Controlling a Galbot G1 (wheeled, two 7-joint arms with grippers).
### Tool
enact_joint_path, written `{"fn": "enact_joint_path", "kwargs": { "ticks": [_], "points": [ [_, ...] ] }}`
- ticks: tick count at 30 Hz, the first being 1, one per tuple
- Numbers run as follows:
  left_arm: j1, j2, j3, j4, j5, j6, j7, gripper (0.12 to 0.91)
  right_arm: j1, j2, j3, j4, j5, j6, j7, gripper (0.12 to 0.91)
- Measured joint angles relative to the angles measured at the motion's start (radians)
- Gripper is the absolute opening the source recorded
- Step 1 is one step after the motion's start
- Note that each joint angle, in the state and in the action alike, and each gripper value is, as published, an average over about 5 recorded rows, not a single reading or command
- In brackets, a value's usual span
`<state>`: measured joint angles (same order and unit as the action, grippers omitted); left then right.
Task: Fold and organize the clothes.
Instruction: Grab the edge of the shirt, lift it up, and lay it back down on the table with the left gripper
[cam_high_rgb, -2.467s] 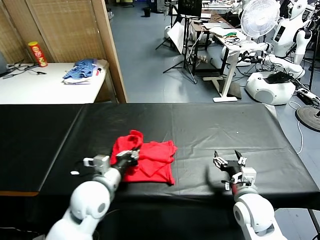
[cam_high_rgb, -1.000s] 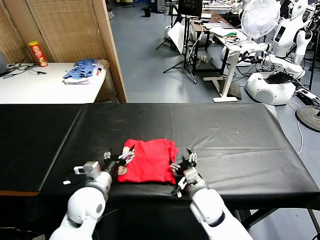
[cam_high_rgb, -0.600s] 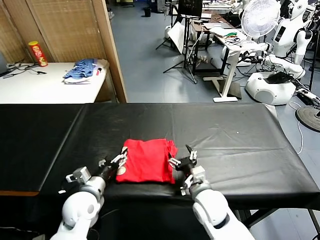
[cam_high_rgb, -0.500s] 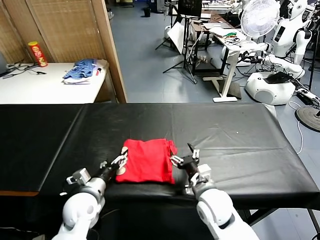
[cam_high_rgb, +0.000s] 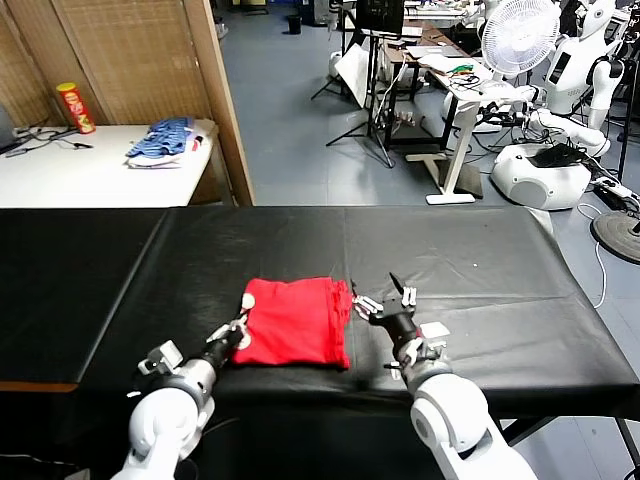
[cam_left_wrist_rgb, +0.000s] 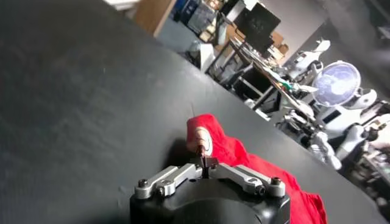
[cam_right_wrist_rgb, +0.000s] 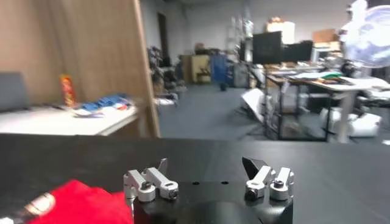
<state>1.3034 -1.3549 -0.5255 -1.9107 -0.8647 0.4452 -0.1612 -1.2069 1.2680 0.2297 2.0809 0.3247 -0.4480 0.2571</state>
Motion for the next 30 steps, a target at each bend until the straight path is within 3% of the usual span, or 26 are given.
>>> {"fn": "enact_joint_path", "kwargs": {
  "ticks": [5,10,15,24,30],
  "points": [
    [-0.006,0.014,0.013,-0.019,0.17,0.02,-0.007,0.135,-0.028,0.018,0.028,0.009,-0.087,-0.08,0.056,0.798],
    [0.004,0.06,0.008,-0.041,0.422,0.045,-0.008,0.135,-0.064,0.029,0.064,0.026,-0.116,-0.104,0.059,0.798],
    [0.02,0.145,-0.018,-0.064,0.589,0.05,0.0,0.135,-0.089,0.039,0.097,0.034,-0.12,-0.109,0.058,0.798],
    [0.076,0.37,-0.123,-0.097,0.738,0.06,-0.002,0.135,-0.1,0.049,0.112,0.035,-0.121,-0.113,0.052,0.798],
    [0.12,0.476,-0.175,-0.163,0.772,0.096,-0.029,0.135,-0.103,0.052,0.109,0.032,-0.124,-0.113,0.047,0.798]
  ]
}}
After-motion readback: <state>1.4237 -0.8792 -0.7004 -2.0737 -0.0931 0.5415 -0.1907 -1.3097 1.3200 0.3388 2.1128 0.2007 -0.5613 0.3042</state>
